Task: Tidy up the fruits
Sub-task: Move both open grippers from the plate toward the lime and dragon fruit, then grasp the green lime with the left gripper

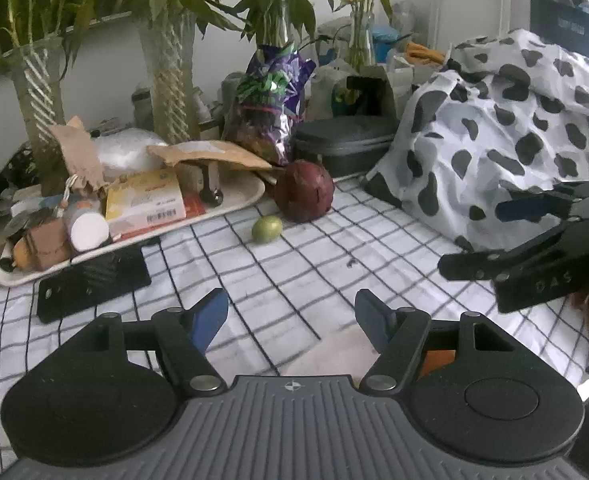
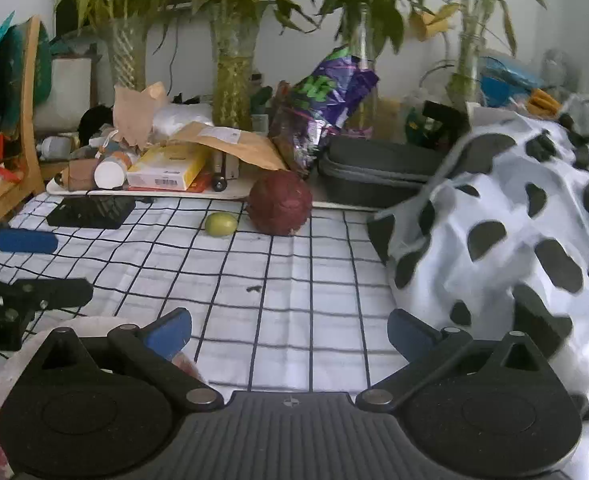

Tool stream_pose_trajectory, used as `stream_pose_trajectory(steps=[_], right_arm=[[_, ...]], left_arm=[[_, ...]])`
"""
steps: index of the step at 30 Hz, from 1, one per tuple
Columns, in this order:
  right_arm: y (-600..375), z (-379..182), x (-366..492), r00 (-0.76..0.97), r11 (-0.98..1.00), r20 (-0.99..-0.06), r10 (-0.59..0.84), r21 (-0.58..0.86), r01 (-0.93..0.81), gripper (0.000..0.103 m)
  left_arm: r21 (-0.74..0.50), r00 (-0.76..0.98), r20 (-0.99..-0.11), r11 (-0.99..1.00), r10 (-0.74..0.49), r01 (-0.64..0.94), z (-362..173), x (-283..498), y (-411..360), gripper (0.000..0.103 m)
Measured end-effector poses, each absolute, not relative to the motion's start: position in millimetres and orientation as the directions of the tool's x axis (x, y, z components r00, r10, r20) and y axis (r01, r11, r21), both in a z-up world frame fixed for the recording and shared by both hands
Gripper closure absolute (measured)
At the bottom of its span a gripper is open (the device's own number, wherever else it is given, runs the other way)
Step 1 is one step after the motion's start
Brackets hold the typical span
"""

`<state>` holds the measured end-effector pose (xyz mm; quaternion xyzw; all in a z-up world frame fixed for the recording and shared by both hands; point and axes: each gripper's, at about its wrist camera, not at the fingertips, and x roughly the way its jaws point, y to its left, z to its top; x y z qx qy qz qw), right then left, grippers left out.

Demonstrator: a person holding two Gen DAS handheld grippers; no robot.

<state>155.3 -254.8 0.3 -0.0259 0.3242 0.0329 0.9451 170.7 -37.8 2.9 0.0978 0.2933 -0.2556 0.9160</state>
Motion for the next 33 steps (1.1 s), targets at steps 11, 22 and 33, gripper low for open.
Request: stream_pose_trajectory(steps=[11,22,33], right_arm=[[-253,-7,199,0.757,0.994,-0.652,0.049,-0.046,-0.104,0.000],[-262,-20,248,0.738,0.994,-0.673,0.049,-0.042,-0.104,0.000],[-263,-35,293,0.727,0.989,-0.684,0.055,-0.062,-0.132,0.000]], left_arm=[[0.012,0.682,-0.597,0.846,-0.421,0.533,-15,216,-34,0.034],[-0.010,0.670,-0.593,0.837,-0.446,0.548,-35,267,-42,0.035],[-0.005,0.642,-0.577,0.788,-0.505,0.616,-58,313,-61,0.043]])
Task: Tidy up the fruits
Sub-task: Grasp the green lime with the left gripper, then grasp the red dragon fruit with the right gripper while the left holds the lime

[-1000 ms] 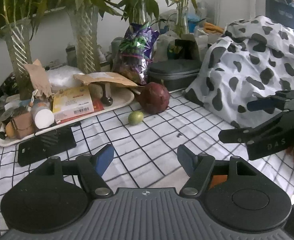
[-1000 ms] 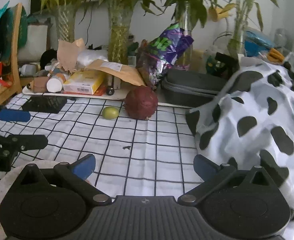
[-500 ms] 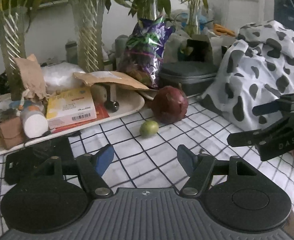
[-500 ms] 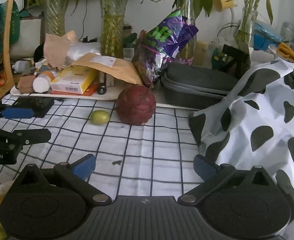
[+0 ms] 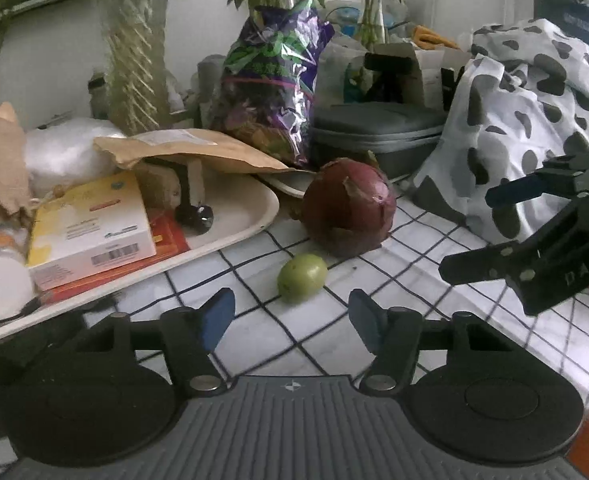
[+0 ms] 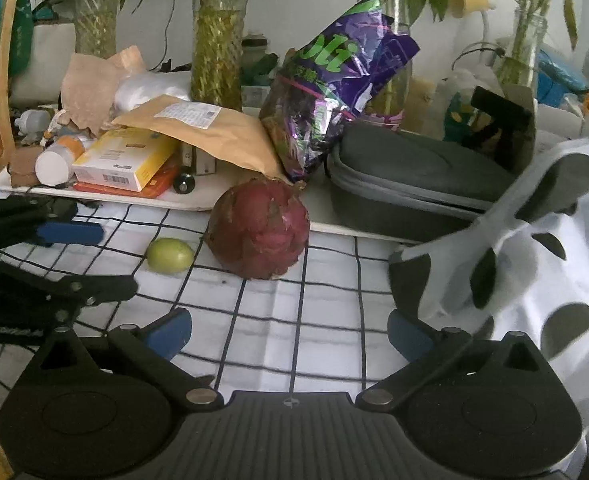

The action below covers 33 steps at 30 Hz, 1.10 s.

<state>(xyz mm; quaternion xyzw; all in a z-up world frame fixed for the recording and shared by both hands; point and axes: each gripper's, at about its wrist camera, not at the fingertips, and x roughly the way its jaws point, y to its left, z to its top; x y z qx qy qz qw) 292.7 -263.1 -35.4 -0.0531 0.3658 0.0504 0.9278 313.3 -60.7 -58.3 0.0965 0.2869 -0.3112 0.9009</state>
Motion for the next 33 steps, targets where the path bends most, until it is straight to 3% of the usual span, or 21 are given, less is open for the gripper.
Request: stream_pose_trajectory(steps=[6,9,12,15,33], right_arm=[[-265,-45,305,0.719,0.987,-0.693,0.053,-0.075,-0.145,0.000],[-265,-50,309,0.715,0.985,-0.697,0.052,-0.082,-0.151,0.000],[-266,-52,312,0.714,0.984,-0.698,0.053,-0.084,-0.156,0.000],[-265,-53,314,0.716,0.983,-0.696,0.056,-0.087,-0.161,0.000],[-244,-56,335,0.786,0.981,-0.608,0.112,-0.057,-0.184,0.000]], left_arm=[[0.003,0.636,-0.572,0.775,-0.517,0.632,-65,330,-71,0.047],[0.020,0.631,-0.580,0.766,-0.515,0.643,-68,337,-77,0.058],[0.001,0.621,-0.584,0.765,-0.523,0.644,-70,344,-80,0.060],[0.001,0.606,-0.598,0.756,-0.524,0.654,-72,347,-84,0.075],[-0.021,0.662,-0.597,0.833,-0.454,0.553,-49,343,-56,0.075]])
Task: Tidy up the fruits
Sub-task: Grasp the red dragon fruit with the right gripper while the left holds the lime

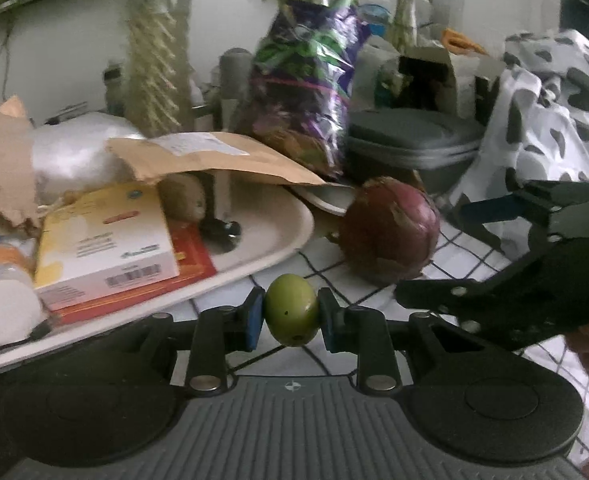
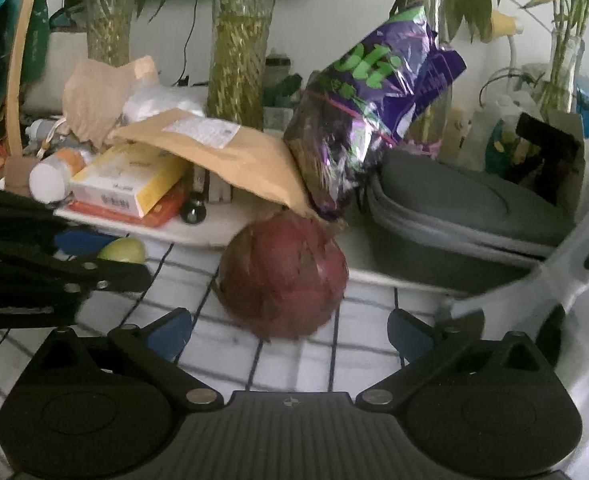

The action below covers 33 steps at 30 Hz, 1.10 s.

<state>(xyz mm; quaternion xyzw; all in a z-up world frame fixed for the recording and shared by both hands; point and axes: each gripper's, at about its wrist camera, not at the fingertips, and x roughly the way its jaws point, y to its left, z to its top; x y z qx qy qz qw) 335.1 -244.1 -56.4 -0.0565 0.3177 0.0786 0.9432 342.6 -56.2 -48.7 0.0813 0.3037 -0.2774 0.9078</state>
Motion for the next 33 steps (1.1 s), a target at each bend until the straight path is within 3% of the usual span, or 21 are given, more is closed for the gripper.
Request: stream_pose_trajectory(steps=[5,10,13,15,21,26,33], right_arm=[[-239,-59,352,0.800,0.984,-0.584,0.134,-0.017,-0.177,0.000],[-248,-59,368,0.802,0.982,-0.569,0.185,0.143,-0.125,0.000],[-256,-63,377,0.794,0.973,-0.577,0.191,0.219,-0.075,0.009],[-256,-67,383,0.777,0.977,-0.605,0.173,0.207,-0.056,0.022],[-255,-68,383,0.749,0.976,-0.637,0.182,0.211,-0.057,0.031],[-261,-60,376,0.743,0.971,-0.640,0.196,0.232,-0.056,0.032],[-254,-38,348,0.765,0.979,-0.610,0.203,0.153,-0.138,0.032]], left_arm=[[-0.042,0.667,-0.594,0.846,-0.449,0.532,-43,340,-45,0.075],[-0.053,0.665,-0.592,0.846,-0.455,0.531,-41,340,-42,0.075],[-0.053,0.663,-0.596,0.845,-0.454,0.531,-43,340,-41,0.075],[-0.058,0.663,-0.598,0.849,-0.451,0.526,-44,340,-39,0.075],[-0.066,0.665,-0.600,0.857,-0.443,0.511,-42,340,-35,0.075],[-0.065,0.674,-0.599,0.865,-0.433,0.498,-38,335,-32,0.075],[-0.059,0.678,-0.597,0.866,-0.429,0.496,-31,319,-30,0.075]])
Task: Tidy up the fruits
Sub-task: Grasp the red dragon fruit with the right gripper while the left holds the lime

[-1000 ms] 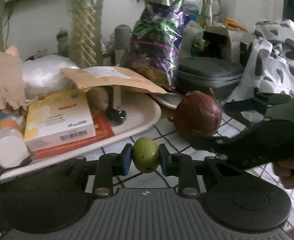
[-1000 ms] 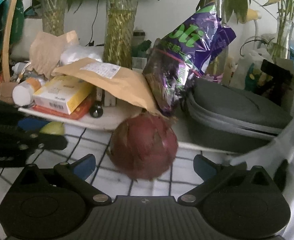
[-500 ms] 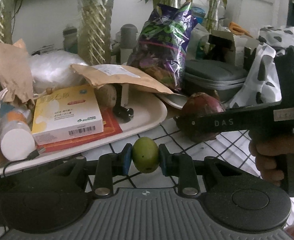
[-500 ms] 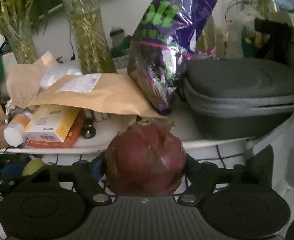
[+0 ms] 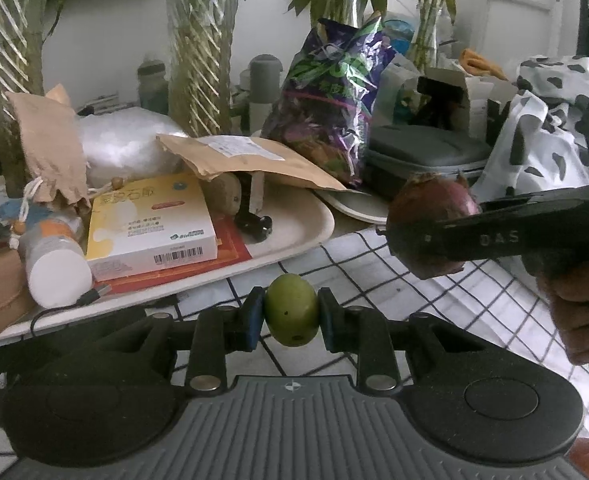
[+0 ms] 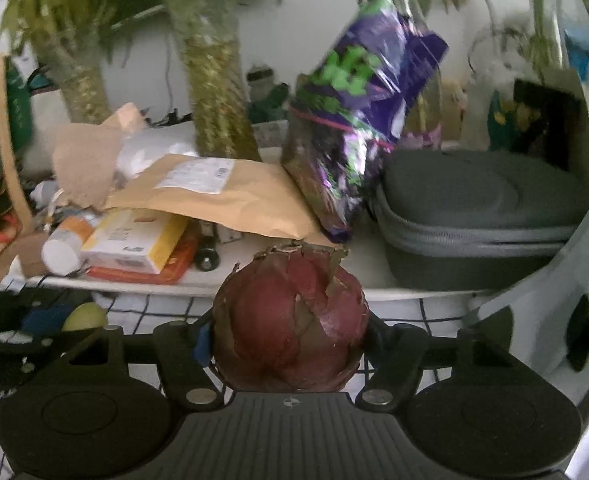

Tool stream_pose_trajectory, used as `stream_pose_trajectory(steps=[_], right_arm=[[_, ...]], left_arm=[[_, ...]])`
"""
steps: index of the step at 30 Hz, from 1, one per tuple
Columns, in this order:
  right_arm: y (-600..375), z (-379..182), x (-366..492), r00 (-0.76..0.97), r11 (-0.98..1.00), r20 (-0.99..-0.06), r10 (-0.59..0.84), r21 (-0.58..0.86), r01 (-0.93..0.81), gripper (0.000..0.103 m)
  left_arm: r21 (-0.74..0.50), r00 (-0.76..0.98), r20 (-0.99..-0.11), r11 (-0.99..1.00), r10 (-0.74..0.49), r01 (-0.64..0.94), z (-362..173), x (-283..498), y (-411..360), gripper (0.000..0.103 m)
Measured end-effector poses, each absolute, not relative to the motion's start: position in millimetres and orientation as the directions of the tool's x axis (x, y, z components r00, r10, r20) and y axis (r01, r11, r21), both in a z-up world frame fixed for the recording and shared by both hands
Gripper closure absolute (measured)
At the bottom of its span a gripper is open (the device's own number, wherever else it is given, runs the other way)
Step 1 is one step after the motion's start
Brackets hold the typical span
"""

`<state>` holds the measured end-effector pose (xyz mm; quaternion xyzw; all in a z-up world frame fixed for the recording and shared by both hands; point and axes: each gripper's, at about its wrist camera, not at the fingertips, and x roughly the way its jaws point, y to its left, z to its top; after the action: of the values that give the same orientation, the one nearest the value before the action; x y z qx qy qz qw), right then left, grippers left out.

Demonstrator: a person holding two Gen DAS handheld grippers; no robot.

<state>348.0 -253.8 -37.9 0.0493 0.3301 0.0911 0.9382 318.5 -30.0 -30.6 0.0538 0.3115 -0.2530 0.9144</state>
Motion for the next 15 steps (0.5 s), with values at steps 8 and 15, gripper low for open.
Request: stream_pose_trajectory(steps=[8,15], right_arm=[[-255,-20,311,0.765,0.974,-0.602,0.227,0.141,-0.178,0.032],[-252,-7,273,0.757,0.969,-0.606,0.245,0.134,-0.206,0.032]], left_arm=[[-0.055,0.676,-0.595,0.861,-0.435,0.506,-18,292,-29,0.075],[-0.061,0.673,-0.589,0.855,-0.447,0.515,-6,261,-26,0.075]])
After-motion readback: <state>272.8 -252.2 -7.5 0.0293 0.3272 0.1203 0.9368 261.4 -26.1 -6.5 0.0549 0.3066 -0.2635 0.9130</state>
